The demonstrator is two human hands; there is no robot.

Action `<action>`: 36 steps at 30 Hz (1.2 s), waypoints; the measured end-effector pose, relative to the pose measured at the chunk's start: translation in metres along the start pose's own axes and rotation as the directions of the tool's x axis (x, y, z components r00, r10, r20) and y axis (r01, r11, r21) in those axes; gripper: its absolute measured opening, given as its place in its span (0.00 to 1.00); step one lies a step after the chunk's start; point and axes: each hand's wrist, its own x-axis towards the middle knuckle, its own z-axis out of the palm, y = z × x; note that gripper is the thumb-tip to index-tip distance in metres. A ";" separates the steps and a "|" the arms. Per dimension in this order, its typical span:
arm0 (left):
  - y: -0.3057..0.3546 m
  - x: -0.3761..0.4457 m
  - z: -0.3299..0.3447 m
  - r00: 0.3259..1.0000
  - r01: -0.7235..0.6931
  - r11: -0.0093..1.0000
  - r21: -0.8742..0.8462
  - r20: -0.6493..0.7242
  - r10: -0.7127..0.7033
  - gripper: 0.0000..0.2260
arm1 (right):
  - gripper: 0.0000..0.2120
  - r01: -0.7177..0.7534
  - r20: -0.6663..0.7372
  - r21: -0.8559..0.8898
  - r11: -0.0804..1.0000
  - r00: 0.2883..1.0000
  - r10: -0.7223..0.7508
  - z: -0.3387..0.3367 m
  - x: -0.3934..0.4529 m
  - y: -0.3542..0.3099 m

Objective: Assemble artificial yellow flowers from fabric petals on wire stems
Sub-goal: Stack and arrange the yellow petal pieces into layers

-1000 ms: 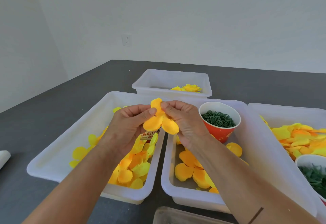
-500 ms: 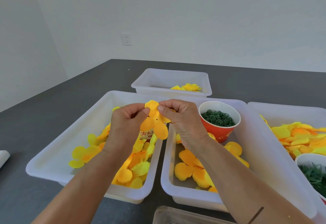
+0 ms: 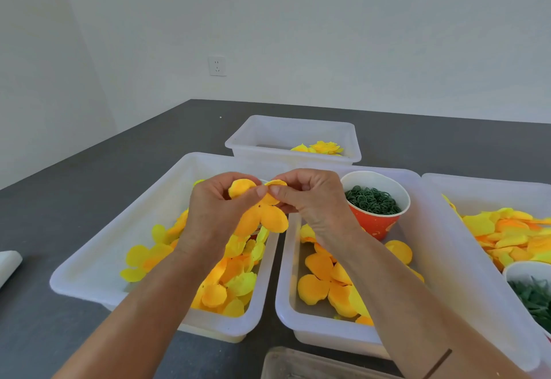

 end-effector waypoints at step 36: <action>-0.014 0.006 0.001 0.993 -0.111 0.939 0.327 -0.010 0.121 0.09 | 0.05 -0.092 -0.039 0.135 0.987 0.994 0.098 0.004 0.000 0.007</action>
